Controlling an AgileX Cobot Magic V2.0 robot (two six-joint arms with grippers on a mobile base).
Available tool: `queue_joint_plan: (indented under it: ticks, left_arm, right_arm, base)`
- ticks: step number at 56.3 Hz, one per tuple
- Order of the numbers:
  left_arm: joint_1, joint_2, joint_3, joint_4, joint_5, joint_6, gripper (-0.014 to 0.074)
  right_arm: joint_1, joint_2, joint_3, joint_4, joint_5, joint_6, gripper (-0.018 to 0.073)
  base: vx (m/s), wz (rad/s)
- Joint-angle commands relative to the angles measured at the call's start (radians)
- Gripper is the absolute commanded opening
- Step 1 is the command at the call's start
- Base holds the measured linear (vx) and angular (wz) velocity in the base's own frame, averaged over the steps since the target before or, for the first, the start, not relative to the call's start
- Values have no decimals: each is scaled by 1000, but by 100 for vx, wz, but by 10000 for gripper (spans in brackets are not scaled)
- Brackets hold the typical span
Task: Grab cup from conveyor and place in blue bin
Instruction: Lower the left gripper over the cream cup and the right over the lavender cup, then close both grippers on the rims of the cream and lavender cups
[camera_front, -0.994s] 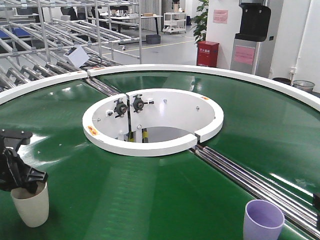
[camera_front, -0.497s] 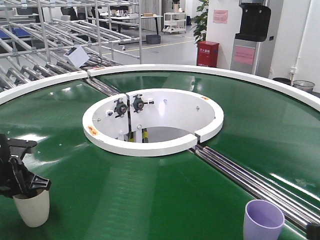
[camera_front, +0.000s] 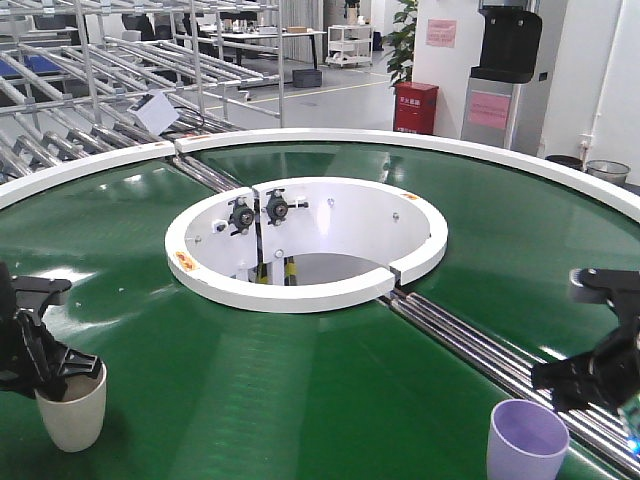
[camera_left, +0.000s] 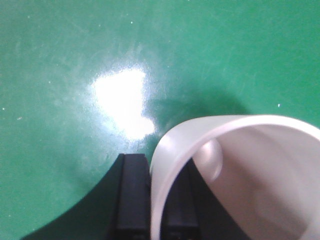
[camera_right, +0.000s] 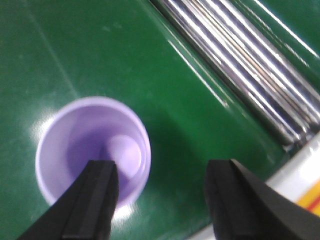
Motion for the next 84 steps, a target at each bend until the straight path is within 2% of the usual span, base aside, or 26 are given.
queue_joint_plan:
  ticks: [1, 8, 19, 36, 50, 66, 84]
  left_arm:
    - [-2, -68, -34, -14, -32, -2, -8]
    - [-2, -68, -34, -20, -34, -3, -8]
    - [-2, -68, -34, -36, -51, -3, -8]
    - [-2, -68, -34, -36, -51, -3, -8]
    - [-2, -68, -34, -38, -56, -3, -8]
    - [-3, -70, -34, -100, -73, -4, -7]
    - [-11, -203, -31, -118, -75, 19, -6]
  right_arm:
    - [-3, 24, -87, -18, -22, -14, 439]
    - [-3, 83, -123, -7, -24, -23, 439]
    - [-3, 158, -122, 47, -6, -111, 438]
    - [-3, 218, -122, 42, -24, -112, 410]
    - [-3, 226, -122, 43, -19, -112, 291]
    - [-3, 224, -121, 43, -5, -139, -9]
    - [-3, 136, -122, 92, -53, -145, -12]
  base:
    - [0, 0]
    - [0, 0]
    - [0, 0]
    - [0, 0]
    - [0, 0]
    - [0, 0]
    - [0, 0]
